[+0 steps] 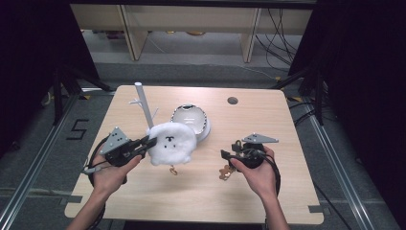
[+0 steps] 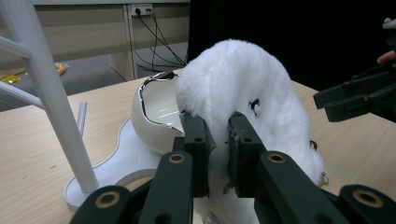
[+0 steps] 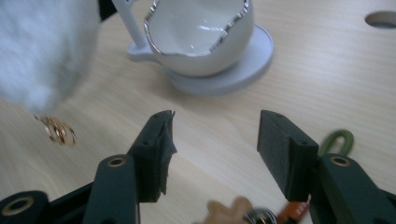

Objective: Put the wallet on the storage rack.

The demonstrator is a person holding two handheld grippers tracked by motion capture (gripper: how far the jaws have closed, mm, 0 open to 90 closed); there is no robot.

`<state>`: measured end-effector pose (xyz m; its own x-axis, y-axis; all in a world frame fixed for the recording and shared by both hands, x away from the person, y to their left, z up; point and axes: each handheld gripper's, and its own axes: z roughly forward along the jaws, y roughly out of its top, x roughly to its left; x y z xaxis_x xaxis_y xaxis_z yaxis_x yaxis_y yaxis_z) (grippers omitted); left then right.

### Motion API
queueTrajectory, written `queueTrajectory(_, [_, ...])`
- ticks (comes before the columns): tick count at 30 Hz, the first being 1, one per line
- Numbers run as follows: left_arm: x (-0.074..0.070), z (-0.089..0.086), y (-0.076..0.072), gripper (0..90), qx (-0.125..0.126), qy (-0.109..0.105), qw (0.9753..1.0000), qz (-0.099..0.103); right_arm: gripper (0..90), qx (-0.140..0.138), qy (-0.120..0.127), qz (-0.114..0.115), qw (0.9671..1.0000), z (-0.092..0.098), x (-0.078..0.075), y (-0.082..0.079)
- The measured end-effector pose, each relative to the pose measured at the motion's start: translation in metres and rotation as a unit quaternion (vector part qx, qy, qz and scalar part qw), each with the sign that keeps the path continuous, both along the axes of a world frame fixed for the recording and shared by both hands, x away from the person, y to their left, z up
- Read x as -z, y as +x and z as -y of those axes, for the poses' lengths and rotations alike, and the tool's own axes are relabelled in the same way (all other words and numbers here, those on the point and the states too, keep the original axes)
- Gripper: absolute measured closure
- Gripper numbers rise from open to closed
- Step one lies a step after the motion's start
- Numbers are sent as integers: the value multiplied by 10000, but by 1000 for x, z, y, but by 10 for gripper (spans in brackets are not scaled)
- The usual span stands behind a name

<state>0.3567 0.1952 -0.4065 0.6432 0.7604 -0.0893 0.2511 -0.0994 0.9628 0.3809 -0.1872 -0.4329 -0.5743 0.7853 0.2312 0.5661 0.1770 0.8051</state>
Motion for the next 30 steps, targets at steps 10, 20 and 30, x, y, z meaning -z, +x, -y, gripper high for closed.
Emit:
queueTrajectory(10, [2, 10, 4, 798, 129, 50, 9999, 96, 442, -477, 431, 469, 9968, -36, -13, 7])
queueTrajectory(20, [3, 22, 7, 797, 359, 124, 9991, 169, 407, -816, 726, 551, 9925, -60, -27, 15])
queueTrajectory(30, [2, 27, 5, 795, 470, 24, 9986, 258, 496, -1005, 951, 298, 9899, -64, -30, 22])
